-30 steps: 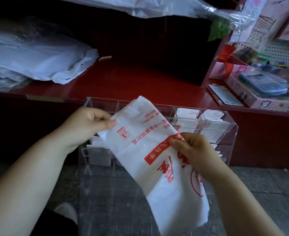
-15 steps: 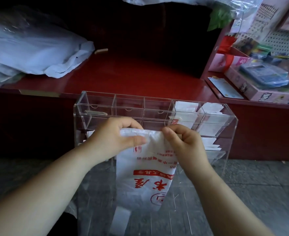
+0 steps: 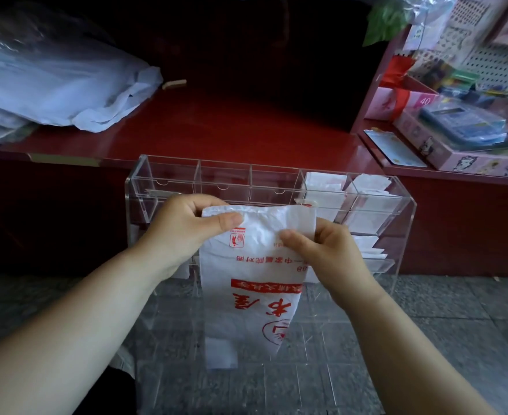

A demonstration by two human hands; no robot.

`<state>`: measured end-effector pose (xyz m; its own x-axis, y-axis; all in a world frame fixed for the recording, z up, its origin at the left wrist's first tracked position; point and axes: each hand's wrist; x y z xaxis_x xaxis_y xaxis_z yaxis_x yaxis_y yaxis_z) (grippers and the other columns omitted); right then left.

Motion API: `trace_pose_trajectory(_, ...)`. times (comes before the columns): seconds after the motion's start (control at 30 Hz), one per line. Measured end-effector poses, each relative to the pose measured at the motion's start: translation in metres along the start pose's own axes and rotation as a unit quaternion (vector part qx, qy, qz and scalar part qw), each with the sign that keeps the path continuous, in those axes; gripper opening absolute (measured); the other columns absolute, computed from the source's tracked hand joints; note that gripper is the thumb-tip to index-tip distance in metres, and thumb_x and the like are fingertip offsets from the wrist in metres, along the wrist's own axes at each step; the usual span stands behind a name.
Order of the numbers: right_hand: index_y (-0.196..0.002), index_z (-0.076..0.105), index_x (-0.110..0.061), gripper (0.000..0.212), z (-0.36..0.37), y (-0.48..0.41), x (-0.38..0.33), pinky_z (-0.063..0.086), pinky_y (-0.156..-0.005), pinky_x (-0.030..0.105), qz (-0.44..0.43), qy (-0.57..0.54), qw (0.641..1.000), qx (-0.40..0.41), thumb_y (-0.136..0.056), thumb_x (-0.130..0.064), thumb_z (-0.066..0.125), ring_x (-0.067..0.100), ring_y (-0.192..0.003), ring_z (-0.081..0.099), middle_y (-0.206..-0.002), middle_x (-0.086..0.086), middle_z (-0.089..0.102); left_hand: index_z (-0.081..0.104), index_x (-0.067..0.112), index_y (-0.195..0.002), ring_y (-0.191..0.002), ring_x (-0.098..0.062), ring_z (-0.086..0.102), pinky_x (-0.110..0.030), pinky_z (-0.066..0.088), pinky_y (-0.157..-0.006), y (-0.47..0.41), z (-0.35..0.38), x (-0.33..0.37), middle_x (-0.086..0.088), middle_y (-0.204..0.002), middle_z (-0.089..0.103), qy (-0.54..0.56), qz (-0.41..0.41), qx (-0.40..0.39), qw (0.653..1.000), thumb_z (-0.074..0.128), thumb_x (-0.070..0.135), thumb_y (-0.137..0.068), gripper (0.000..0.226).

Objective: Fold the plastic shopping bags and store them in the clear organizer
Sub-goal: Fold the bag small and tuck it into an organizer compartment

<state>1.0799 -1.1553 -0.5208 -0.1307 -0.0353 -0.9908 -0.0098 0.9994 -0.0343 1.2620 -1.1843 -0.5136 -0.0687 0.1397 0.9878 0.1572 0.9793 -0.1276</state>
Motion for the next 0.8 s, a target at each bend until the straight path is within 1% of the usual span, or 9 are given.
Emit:
trace_pose_trajectory(0.17, -0.067, 0.063, -0.010, 0.016, 0.000, -0.002, -0.001, 0.054, -0.052, 0.021, 0.012, -0.062, 0.998, 0.032, -0.082, -0.013, 0.061, 0.008, -0.054, 0.063, -0.057, -0.003, 0.067, 0.072, 0.019, -0.060, -0.063, -0.006, 0.067, -0.016, 0.055, -0.061, -0.002, 0.002, -0.004, 0.006, -0.063, 0.071, 0.123, -0.066, -0.009, 0.990, 0.066, 0.017, -0.053, 0.009)
trace_pose_trajectory(0.23, -0.068, 0.063, -0.011, 0.016, -0.002, -0.003, -0.001, 0.054, -0.053, 0.023, 0.023, -0.104, 0.993, 0.048, -0.083, -0.014, 0.059, 0.010, -0.054, 0.064, -0.059, -0.002, 0.068, 0.073, 0.016, -0.071, -0.074, -0.013, 0.070, -0.021, 0.057, -0.067, -0.001, 0.001, -0.011, 0.002, -0.075, 0.074, 0.166, -0.121, -0.075, 0.976, 0.079, 0.029, -0.047, 0.027)
trace_pose_trajectory(0.3, -0.068, 0.062, -0.012, 0.018, -0.004, -0.004, -0.002, 0.055, -0.055, 0.026, 0.034, -0.123, 0.990, 0.062, -0.085, -0.016, 0.057, 0.012, -0.056, 0.064, -0.061, -0.001, 0.068, 0.075, 0.017, -0.075, -0.080, -0.012, 0.070, -0.022, 0.057, -0.069, 0.002, 0.001, -0.018, 0.002, -0.083, 0.074, 0.140, -0.167, -0.149, 0.965, 0.086, 0.045, -0.036, 0.048)
trace_pose_trajectory(0.37, -0.069, 0.061, -0.012, 0.021, -0.007, -0.006, 0.000, 0.054, -0.057, 0.028, 0.048, -0.131, 0.987, 0.083, -0.087, -0.018, 0.055, 0.013, -0.057, 0.064, -0.061, -0.001, 0.068, 0.071, 0.018, -0.083, -0.075, -0.007, 0.070, -0.018, 0.056, -0.065, 0.004, 0.006, -0.024, 0.005, -0.080, 0.074, 0.116, -0.181, -0.170, 0.962, 0.075, 0.033, -0.060, 0.028)
trace_pose_trajectory(0.43, -0.073, 0.061, -0.013, 0.020, -0.010, -0.006, 0.000, 0.055, -0.061, 0.030, 0.053, -0.143, 0.985, 0.080, -0.089, -0.020, 0.052, 0.014, -0.061, 0.065, -0.064, -0.001, 0.069, 0.067, 0.013, -0.086, -0.073, -0.008, 0.070, -0.017, 0.055, -0.065, 0.005, 0.011, -0.023, 0.004, -0.076, 0.073, 0.093, -0.187, -0.145, 0.967, 0.060, 0.017, -0.078, 0.012)
trace_pose_trajectory(0.5, -0.080, 0.061, -0.017, 0.013, -0.009, -0.005, 0.002, 0.057, -0.060, 0.028, 0.058, -0.130, 0.989, 0.034, -0.088, -0.018, 0.052, 0.011, -0.065, 0.068, -0.067, -0.005, 0.071, 0.067, 0.008, -0.084, -0.073, -0.016, 0.070, -0.023, 0.057, -0.068, 0.002, 0.014, -0.026, 0.000, -0.074, 0.073, 0.086, -0.176, -0.104, 0.975, 0.061, 0.020, -0.074, 0.016)
trace_pose_trajectory(0.6, -0.080, 0.061, -0.019, 0.010, -0.003, -0.004, 0.009, 0.054, -0.055, 0.018, 0.095, -0.006, 0.995, -0.031, -0.087, -0.016, 0.056, 0.004, -0.060, 0.067, -0.061, -0.012, 0.069, 0.066, 0.006, -0.084, -0.074, -0.018, 0.067, -0.030, 0.055, -0.073, -0.004, 0.015, -0.029, 0.001, -0.070, 0.072, 0.111, -0.162, -0.009, 0.980, 0.065, 0.026, -0.067, 0.026)
trace_pose_trajectory(0.67, -0.076, 0.062, -0.017, 0.015, 0.000, -0.005, 0.014, 0.053, -0.053, 0.014, 0.110, 0.025, 0.993, -0.021, -0.089, -0.017, 0.055, 0.001, -0.056, 0.066, -0.057, -0.013, 0.068, 0.065, 0.011, -0.082, -0.067, -0.013, 0.068, -0.027, 0.056, -0.066, -0.007, 0.015, -0.029, 0.004, -0.066, 0.071, 0.139, -0.145, 0.039, 0.979, 0.061, 0.017, -0.079, 0.008)
trace_pose_trajectory(0.8, -0.076, 0.064, -0.017, 0.014, -0.001, -0.008, 0.017, 0.052, -0.055, 0.017, 0.095, -0.015, 0.995, -0.039, -0.088, -0.014, 0.057, 0.002, -0.058, 0.065, -0.059, -0.011, 0.068, 0.063, 0.011, -0.077, -0.057, -0.009, 0.068, -0.021, 0.055, -0.051, -0.010, 0.014, -0.028, 0.004, -0.060, 0.070, 0.200, -0.121, 0.093, 0.968, 0.055, 0.011, -0.086, 0.012)
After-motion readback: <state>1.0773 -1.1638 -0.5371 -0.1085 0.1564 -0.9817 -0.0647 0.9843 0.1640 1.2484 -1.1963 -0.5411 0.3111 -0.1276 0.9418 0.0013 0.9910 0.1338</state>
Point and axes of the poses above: each hand's wrist, its own y-axis away from the middle knuckle, its own z-axis out of the palm, x = y × z
